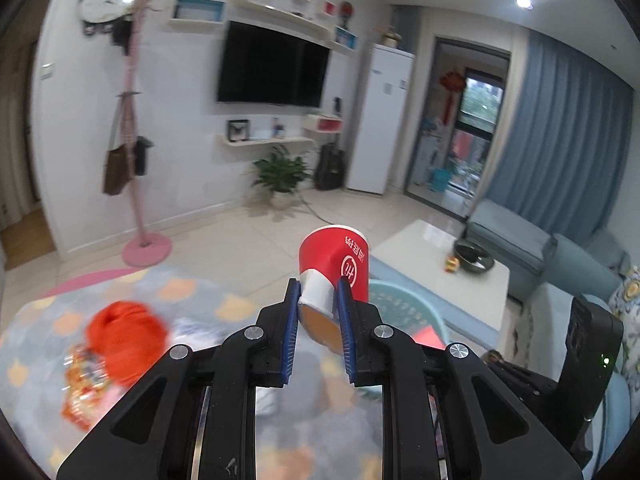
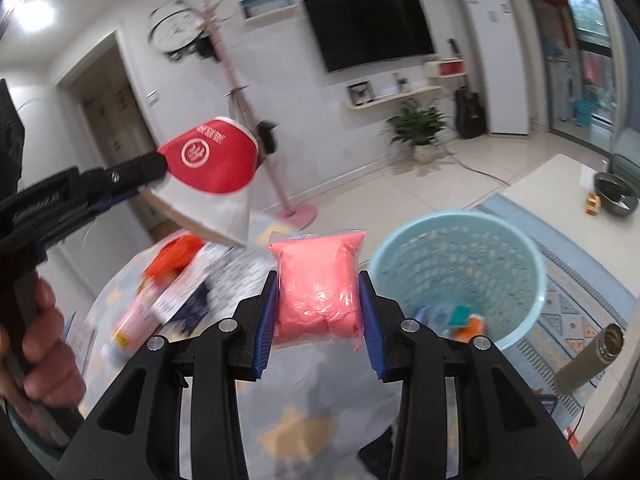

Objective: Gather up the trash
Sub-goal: 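Carry both items over the blue basket and open both tools to drop them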

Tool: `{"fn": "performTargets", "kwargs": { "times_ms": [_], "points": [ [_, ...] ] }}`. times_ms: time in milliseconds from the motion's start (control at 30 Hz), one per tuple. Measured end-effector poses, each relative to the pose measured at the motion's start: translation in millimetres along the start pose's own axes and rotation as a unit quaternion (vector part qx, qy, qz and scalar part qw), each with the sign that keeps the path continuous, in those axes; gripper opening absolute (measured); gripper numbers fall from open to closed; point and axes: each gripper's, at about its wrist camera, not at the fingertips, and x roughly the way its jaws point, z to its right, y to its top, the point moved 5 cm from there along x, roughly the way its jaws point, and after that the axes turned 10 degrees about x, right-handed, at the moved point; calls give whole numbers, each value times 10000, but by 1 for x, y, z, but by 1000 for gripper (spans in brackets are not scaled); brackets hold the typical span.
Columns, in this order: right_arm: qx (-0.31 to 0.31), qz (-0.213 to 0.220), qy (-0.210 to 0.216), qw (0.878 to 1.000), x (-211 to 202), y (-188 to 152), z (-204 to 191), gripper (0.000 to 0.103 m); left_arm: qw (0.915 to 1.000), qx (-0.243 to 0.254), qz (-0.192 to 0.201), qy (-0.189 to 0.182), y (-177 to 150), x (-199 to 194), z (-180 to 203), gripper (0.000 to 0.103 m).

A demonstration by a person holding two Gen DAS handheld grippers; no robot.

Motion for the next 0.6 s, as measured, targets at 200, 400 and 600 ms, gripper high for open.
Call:
{"fn": "performTargets", "kwargs": {
  "times_ms": [200,400,600],
  "points": [
    [732,-46,-577,9956,31,11,65,35,9974,81,-532,-471,-6,81,42,18],
    [1413,-453,-1086,9829,73,-2,130,35,9896,83,-1234,-730,-35,147,57,18],
    [1545,-589,-1338,9771,98,-8,160,36,9814,58,-1748,-793,-61,185,54,19]
  ]
}}
